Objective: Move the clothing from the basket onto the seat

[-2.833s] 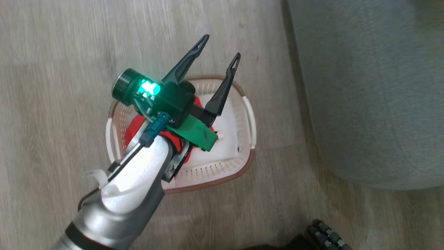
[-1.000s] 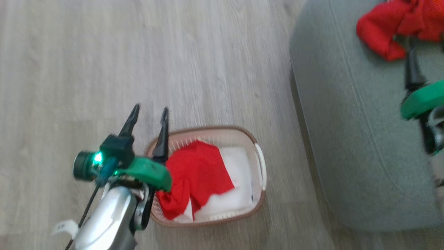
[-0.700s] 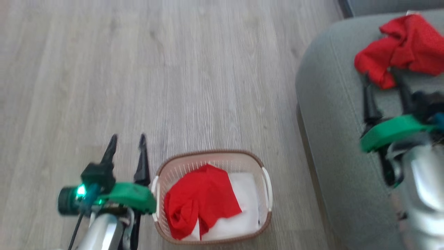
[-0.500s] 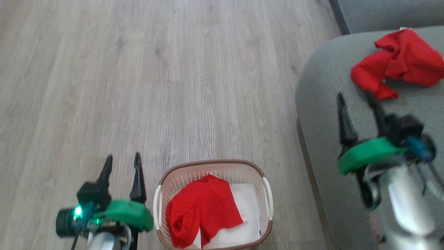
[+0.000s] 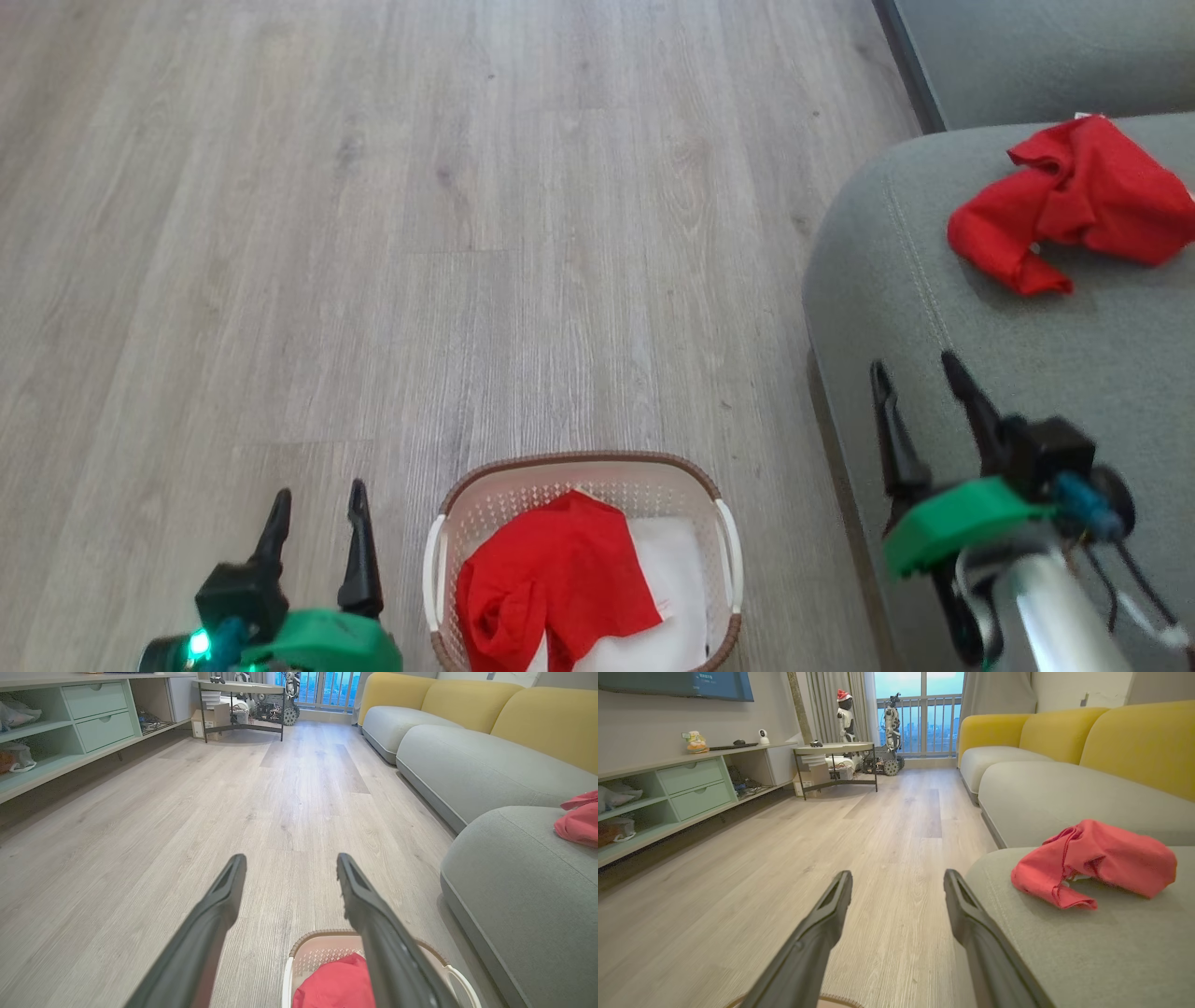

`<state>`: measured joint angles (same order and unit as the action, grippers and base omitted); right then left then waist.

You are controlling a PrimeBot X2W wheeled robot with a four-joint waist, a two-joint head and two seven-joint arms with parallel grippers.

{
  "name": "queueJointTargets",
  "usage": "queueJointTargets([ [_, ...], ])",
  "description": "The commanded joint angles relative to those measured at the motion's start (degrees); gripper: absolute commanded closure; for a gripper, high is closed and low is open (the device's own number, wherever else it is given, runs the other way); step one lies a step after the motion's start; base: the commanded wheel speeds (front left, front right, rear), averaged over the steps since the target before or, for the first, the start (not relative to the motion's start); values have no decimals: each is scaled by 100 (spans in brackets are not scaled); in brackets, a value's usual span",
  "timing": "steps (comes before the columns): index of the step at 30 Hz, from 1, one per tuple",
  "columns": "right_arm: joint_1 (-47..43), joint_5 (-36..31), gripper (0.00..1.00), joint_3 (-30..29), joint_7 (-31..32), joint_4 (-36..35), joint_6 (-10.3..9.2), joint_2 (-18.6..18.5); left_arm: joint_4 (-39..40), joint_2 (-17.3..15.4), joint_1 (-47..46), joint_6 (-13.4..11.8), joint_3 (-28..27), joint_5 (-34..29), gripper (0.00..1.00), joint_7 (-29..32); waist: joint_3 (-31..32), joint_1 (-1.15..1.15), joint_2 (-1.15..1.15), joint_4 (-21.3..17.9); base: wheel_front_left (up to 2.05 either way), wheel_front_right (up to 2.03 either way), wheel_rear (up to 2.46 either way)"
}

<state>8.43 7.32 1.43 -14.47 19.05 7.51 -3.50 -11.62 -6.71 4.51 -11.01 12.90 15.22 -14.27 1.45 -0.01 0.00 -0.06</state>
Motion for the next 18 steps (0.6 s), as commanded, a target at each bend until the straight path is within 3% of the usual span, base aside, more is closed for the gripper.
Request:
queueJointTargets([
  [1,-3,30,0,168,-52,-187,-2,60,197,-7,-129,36,-264,-42,0,-73,18,1,0,31,0,0,0],
  [18,-325,319,0,231,-52,80,-2,62,7,150,-23,316,-475,-229,0,-73,87,1,0,159,0,0,0],
])
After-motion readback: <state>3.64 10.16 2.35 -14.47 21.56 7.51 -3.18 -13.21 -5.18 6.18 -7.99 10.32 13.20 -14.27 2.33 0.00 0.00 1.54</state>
